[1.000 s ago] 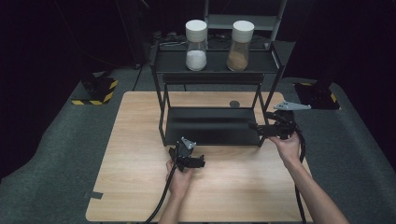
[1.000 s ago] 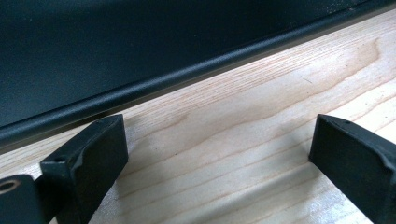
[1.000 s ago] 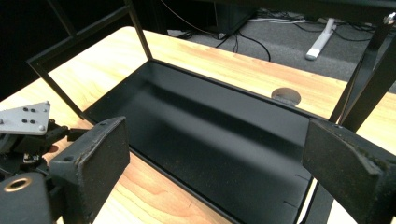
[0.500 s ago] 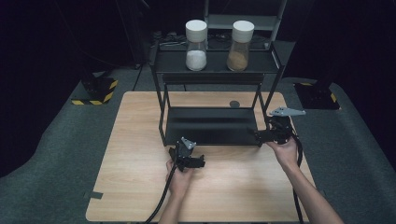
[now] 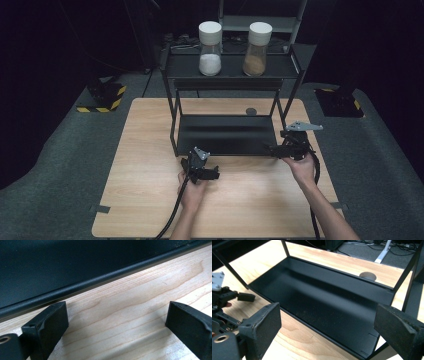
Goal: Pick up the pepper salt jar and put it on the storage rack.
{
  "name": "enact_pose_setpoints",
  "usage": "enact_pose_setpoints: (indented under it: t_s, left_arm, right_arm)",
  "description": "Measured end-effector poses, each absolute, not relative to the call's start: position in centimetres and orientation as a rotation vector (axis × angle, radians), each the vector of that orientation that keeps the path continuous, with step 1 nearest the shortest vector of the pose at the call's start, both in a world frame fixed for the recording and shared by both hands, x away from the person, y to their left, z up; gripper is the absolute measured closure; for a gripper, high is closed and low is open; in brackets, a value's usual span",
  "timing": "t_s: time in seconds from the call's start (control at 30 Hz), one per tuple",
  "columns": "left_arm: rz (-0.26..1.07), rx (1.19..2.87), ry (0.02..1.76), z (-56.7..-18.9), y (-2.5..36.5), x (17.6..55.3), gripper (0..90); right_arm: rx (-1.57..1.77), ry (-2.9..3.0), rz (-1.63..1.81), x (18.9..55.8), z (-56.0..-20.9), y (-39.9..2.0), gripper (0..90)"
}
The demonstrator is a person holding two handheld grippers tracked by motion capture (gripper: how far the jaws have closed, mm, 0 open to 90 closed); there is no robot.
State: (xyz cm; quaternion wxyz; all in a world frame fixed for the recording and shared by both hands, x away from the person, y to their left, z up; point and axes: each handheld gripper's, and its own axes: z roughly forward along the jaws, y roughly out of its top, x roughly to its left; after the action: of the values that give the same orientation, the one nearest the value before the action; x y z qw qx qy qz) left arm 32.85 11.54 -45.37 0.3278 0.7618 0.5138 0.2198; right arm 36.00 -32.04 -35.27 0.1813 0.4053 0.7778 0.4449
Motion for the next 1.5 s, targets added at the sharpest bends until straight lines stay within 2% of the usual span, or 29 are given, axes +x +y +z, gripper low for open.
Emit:
enact_pose_setpoints:
  t_s: [0.6, 1.5]
  left_arm:
    - [0.576, 1.994, 1.346, -45.4, 11.5, 32.8, 4.4]
    - [0.577, 1.994, 1.346, -45.4, 11.5, 32.8, 4.4]
  right_arm:
    - [1.108, 2.251, 1.186, 35.4, -37.9, -29.9, 7.3]
    - [1.159, 2.303, 1.088, 34.8, -42.0, -29.1, 6.9]
